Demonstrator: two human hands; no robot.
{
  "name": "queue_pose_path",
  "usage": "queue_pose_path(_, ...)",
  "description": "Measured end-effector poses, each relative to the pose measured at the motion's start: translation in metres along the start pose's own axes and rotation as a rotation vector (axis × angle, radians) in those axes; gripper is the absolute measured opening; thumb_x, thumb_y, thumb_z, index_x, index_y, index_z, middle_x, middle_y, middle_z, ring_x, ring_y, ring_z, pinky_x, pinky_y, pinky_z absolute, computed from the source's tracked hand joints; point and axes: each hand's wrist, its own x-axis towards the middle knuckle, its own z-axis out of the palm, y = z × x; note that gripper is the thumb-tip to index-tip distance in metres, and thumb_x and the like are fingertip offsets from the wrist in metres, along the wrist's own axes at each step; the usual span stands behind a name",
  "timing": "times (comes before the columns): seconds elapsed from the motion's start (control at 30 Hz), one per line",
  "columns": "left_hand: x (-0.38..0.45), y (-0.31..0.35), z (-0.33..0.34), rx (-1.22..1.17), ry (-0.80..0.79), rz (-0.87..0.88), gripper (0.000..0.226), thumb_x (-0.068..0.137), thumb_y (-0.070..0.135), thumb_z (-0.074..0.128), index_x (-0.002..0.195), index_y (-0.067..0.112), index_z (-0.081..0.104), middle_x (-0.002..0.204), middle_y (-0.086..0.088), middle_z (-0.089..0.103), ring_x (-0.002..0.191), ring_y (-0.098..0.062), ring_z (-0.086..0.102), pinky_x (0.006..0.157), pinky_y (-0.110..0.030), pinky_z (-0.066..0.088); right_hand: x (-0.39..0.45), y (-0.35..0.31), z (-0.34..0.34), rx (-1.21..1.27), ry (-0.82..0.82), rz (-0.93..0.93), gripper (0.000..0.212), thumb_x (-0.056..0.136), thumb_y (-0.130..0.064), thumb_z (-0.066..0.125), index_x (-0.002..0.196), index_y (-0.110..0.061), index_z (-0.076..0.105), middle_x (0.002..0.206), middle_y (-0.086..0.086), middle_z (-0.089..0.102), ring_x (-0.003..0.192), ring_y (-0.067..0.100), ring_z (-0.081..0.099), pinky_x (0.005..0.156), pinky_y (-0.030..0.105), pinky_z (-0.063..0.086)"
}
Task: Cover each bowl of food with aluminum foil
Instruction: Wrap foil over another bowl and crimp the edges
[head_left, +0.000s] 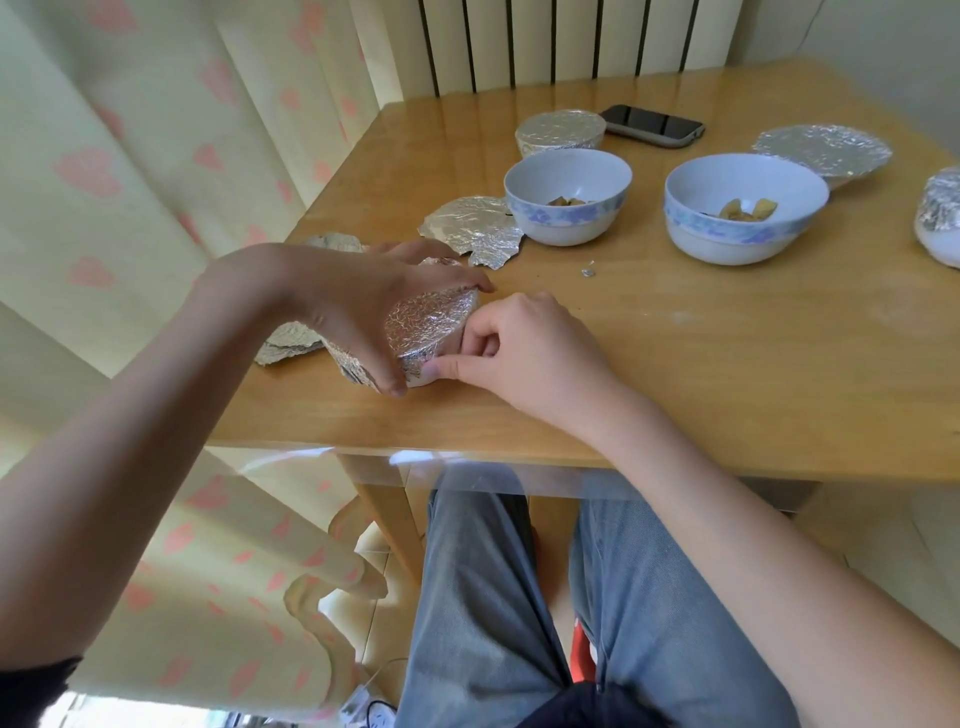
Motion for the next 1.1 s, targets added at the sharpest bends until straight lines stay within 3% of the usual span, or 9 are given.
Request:
queue_pose_path(0.13,0.000,-0.001,0.002,0.007,0.018,-0.002,0.119,0.058,0.039,0.090,0.137,0.068,0.005,0.151,0.025,0.003,0.144,-0.012,0.010,0.114,-0.044,0.027,0.010,0.000,-0.005,0.021,-0.057,0.032,0.045,0.065,-0.061,0.075,0.054,-0.019,0.067,0.059,-0.006,0.066,0.056,0.007,0.056,0.058,0.029,0.049)
queue_pose_path(0.33,0.000,-0.001,0.000,-0.014,0.027,-0.036,0.119,0.060,0.038,0.089,0.138,0.068,0.004,0.150,0.026,0.007,0.143,-0.011,0.011,0.112,-0.042,0.028,0.017,0.000,-0.012,0.048,-0.102,0.053,0.047,0.063,-0.059,0.078,0.050,-0.014,0.066,0.037,-0.004,0.049,0.033,0.007,0.041,0.046,0.025,0.033)
queue_pose_path(0.57,0.000,0.004,0.001,0.021,0.038,-0.084,0.118,0.058,0.043,0.088,0.139,0.065,0.005,0.151,0.022,0.008,0.142,-0.019,0.014,0.109,-0.047,0.032,0.013,0.004,-0.014,0.190,-0.106,0.000,0.045,0.068,-0.051,0.079,0.049,-0.013,0.064,0.037,-0.004,0.047,0.033,0.009,0.037,0.043,0.025,0.031)
queue_pose_path(0.77,-0.001,0.008,0.000,0.046,0.024,-0.114,0.119,0.058,0.042,0.087,0.143,0.060,0.006,0.152,0.020,0.008,0.142,-0.020,0.012,0.108,-0.048,0.031,0.016,0.001,-0.015,0.119,-0.119,-0.010,0.045,0.071,-0.053,0.076,0.051,-0.014,0.063,0.046,-0.001,0.057,0.033,0.008,0.040,0.045,0.024,0.034)
queue_pose_path(0.87,0.003,0.013,0.000,0.084,0.025,-0.203,0.119,0.062,0.051,0.083,0.147,0.054,-0.001,0.154,0.013,0.010,0.141,-0.028,0.020,0.107,-0.049,0.033,0.011,0.007,-0.015,0.054,0.002,0.015,0.042,0.069,-0.057,0.075,0.058,-0.018,0.063,0.040,-0.008,0.047,0.040,0.007,0.041,0.048,0.024,0.031)
queue_pose_path(0.97,0.007,0.025,0.002,0.100,0.000,-0.313,0.126,0.062,0.069,0.074,0.148,0.050,-0.016,0.159,0.004,0.006,0.139,-0.034,0.031,0.108,-0.048,0.034,-0.004,0.018,-0.017,0.038,0.078,-0.002,0.025,0.079,-0.049,0.069,0.073,-0.025,0.067,0.046,-0.008,0.044,0.048,0.007,0.043,0.052,0.026,0.033)
queue_pose_path(1.03,0.006,0.031,0.000,0.070,-0.063,-0.339,0.143,0.047,0.074,0.074,0.141,0.051,-0.031,0.163,-0.003,-0.011,0.146,-0.036,0.019,0.114,-0.052,0.024,-0.016,0.022,-0.017,0.013,0.042,-0.003,0.020,0.083,-0.047,0.066,0.084,-0.027,0.068,0.050,-0.008,0.046,0.054,0.007,0.048,0.055,0.026,0.037)
queue_pose_path(1.1,0.001,0.030,-0.006,0.078,-0.100,-0.323,0.153,0.034,0.068,0.078,0.128,0.056,-0.042,0.157,-0.003,-0.031,0.147,-0.037,-0.010,0.116,-0.057,0.010,-0.025,0.020,-0.015,-0.021,0.012,0.009,0.024,0.081,-0.051,0.066,0.088,-0.029,0.066,0.054,-0.009,0.050,0.057,0.007,0.050,0.056,0.027,0.041)
